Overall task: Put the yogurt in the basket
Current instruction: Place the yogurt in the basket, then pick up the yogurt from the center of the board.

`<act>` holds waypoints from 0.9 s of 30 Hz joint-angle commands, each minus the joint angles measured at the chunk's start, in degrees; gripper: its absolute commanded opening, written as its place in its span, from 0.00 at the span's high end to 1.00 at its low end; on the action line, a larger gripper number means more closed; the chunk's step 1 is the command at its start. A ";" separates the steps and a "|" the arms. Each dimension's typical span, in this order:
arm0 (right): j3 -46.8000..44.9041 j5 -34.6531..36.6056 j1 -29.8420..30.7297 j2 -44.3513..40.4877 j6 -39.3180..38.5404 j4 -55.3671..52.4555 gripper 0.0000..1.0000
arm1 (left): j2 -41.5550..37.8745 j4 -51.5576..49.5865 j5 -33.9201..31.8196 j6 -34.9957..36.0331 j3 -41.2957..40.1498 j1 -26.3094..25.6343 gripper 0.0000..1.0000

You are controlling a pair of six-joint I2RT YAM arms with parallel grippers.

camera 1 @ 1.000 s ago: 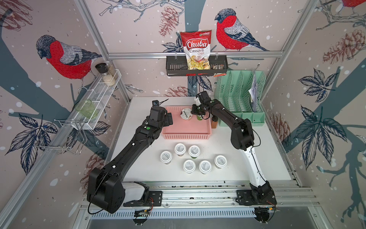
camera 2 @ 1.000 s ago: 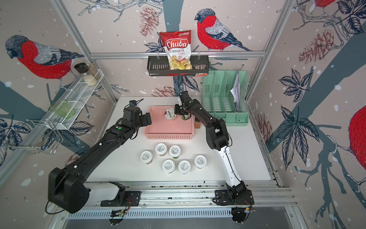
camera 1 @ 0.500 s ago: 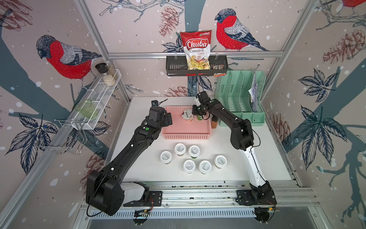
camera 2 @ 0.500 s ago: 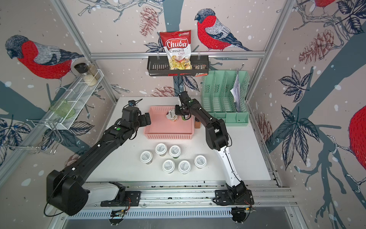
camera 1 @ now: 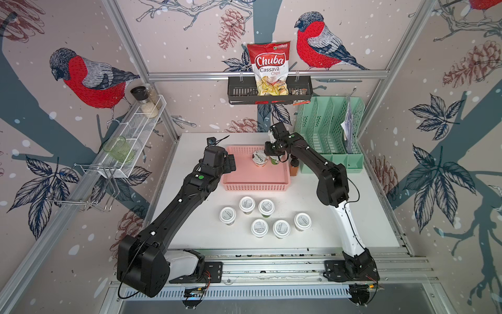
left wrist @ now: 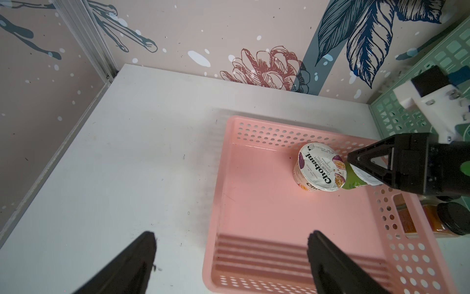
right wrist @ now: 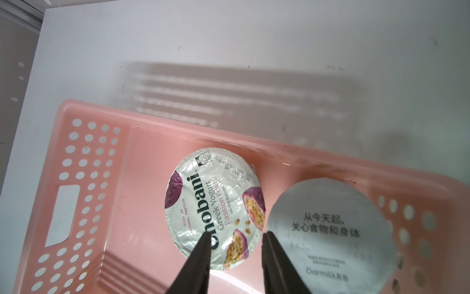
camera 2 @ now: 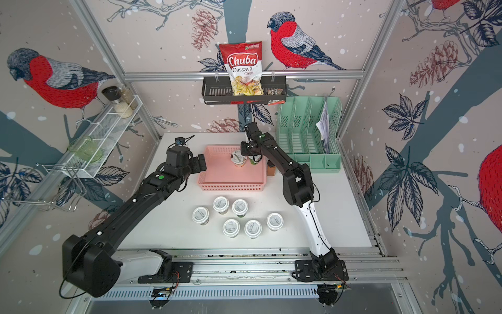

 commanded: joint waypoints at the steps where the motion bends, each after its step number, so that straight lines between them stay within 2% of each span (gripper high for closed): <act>1: 0.03 4.45 1.47 -2.63 -3.72 -1.22 0.62 | -0.07 0.33 0.11 -0.11 0.00 0.19 0.04; 4: -1.83 6.70 3.26 -5.01 -5.99 -0.68 0.61 | -0.02 0.39 0.36 -0.33 0.01 0.19 0.04; 7: -7.66 8.29 5.11 -9.35 -7.45 1.14 0.61 | 0.11 0.50 -0.20 -1.29 -0.07 0.18 0.04; 11: -20.23 9.28 7.27 -18.17 -7.76 3.39 0.60 | 0.32 0.12 -2.74 -2.99 -0.13 0.23 0.04; 14: -30.51 11.85 8.80 -26.88 -6.74 3.90 0.59 | 0.80 -0.09 -1.84 -3.59 0.16 0.30 0.05; 21: -49.35 16.62 11.49 -45.36 3.13 -5.46 0.48 | 2.18 -1.33 2.82 -2.65 1.47 0.34 0.05; 24: -57.23 16.19 12.76 -53.26 8.50 -9.55 0.41 | 1.94 -0.95 3.86 -2.28 1.25 0.34 0.05; 27: -63.25 14.22 14.34 -60.76 12.60 -12.45 0.29 | 1.82 -1.11 4.33 -2.08 1.25 0.34 0.05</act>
